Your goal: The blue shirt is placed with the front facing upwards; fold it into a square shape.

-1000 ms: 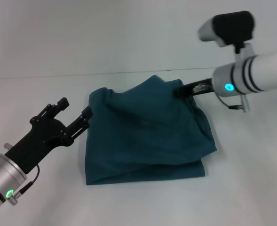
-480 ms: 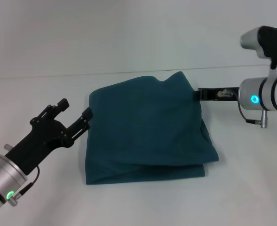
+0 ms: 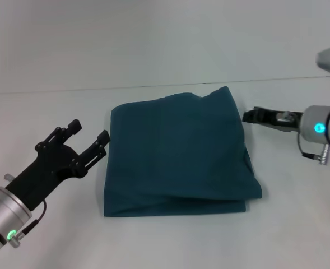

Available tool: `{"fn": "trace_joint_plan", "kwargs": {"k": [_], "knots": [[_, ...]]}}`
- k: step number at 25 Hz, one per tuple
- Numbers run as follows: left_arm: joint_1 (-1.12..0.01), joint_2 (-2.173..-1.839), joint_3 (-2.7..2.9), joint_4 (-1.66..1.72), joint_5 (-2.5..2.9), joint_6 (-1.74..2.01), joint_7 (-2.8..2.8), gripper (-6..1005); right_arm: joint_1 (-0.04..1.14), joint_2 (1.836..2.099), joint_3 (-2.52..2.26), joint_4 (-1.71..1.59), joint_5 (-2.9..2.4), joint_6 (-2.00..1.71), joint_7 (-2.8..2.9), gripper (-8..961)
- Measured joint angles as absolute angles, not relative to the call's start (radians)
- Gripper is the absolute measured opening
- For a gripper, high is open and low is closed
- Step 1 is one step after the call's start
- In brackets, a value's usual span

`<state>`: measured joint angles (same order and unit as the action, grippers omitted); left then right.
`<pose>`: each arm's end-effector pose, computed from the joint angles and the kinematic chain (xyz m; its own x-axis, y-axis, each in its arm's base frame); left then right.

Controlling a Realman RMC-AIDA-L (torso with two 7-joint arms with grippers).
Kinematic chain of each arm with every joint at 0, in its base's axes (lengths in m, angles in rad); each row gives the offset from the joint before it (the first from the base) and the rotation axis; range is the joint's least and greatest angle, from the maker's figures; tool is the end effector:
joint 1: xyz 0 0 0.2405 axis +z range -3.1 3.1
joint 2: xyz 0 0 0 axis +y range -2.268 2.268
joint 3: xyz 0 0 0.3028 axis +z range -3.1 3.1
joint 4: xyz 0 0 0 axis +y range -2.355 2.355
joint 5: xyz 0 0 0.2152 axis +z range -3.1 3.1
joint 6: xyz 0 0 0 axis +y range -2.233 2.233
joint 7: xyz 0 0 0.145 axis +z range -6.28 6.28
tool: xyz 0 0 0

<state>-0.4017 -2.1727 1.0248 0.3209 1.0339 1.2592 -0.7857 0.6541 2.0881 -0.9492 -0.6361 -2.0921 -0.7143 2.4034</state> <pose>-0.3134 0.3383 -0.0777 0.5724 0.0940 0.8146 0.6777 -0.6135 -0.4054 0.3118 0.4581 -0.0322 0.2447 -0.7078 -0.6627 -0.9620 -0.0921 -0.2569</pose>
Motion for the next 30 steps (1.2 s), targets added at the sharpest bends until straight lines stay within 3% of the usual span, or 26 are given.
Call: {"fn": "trace_joint_plan", "kwargs": {"k": [7,12,17,23,25,30], "knots": [[-0.397,-2.174,1.022,0.321,1.031,1.259,-0.784,780,0.568,2.071,-0.826,-0.696,-1.908,-0.820,2.286,50],[-0.399,-2.174,1.022,0.318,1.029,1.257,-0.774,780,0.541,2.089,-0.787,-0.707,-1.596,-0.944,1.821,236],[-0.403,-2.174,1.022,0.310,1.026,1.253,-0.760,780,0.602,2.104,-0.899,-0.496,-1.272,-0.991,1.137,404],[-0.402,-2.175,1.022,0.310,1.024,1.252,-0.760,781,0.731,2.102,-0.939,-0.230,-1.156,-0.910,0.754,166],[-0.402,-2.175,1.022,0.310,1.023,1.249,-0.760,781,0.762,2.105,-0.942,-0.184,-1.156,-0.876,0.716,-2],[-0.403,-2.175,1.012,0.310,1.023,1.245,-0.759,781,0.807,2.107,-0.949,-0.119,-1.156,-0.791,0.710,7]]}}
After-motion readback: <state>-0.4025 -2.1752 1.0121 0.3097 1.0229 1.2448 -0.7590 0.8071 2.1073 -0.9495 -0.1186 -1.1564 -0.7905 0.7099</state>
